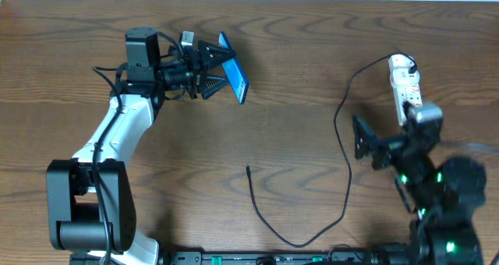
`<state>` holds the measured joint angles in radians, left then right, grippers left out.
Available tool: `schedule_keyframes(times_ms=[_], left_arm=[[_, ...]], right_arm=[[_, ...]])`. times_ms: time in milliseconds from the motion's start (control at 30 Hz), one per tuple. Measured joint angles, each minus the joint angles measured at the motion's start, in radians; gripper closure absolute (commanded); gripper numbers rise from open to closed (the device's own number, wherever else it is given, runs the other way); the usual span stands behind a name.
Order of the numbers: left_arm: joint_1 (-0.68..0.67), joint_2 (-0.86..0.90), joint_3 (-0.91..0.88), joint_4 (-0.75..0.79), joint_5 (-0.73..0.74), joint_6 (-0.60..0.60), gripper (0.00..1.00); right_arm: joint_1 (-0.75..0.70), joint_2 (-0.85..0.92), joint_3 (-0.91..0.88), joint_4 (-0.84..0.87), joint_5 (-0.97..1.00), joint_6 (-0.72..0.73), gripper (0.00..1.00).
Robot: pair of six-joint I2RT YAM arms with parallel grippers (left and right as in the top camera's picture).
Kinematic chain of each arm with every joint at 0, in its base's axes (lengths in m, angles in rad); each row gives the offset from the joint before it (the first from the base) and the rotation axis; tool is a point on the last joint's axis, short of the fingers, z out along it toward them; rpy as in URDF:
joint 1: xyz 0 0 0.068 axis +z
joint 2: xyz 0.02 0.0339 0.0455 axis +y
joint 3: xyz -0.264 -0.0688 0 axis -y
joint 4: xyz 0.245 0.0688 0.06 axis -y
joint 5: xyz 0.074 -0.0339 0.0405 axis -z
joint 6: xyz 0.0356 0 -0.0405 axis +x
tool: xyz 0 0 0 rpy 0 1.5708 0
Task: Plug charger to phone and switch on socket
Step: 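Raise the right arm and swing the right gripper toward the phone, then bring the open right gripper to the phone's side edge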
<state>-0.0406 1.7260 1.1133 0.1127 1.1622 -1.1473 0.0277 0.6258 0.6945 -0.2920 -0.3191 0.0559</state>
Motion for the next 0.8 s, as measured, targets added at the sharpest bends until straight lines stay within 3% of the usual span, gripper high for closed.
schedule_keyframes(times_ms=[267, 467, 800], left_arm=[[0.000, 0.000, 0.000, 0.020, -0.051, -0.074, 0.92], [0.000, 0.000, 0.000, 0.091, -0.069, -0.118, 0.92], [-0.002, 0.000, 0.000, 0.096, -0.123, -0.181, 0.93]], right_arm=[[0.014, 0.347, 0.175, -0.008, -0.219, 0.001, 0.01], [0.110, 0.543, 0.226, 0.050, -0.281, 0.001, 0.01], [0.286, 0.632, 0.242, 0.216, -0.290, 0.001, 0.01]])
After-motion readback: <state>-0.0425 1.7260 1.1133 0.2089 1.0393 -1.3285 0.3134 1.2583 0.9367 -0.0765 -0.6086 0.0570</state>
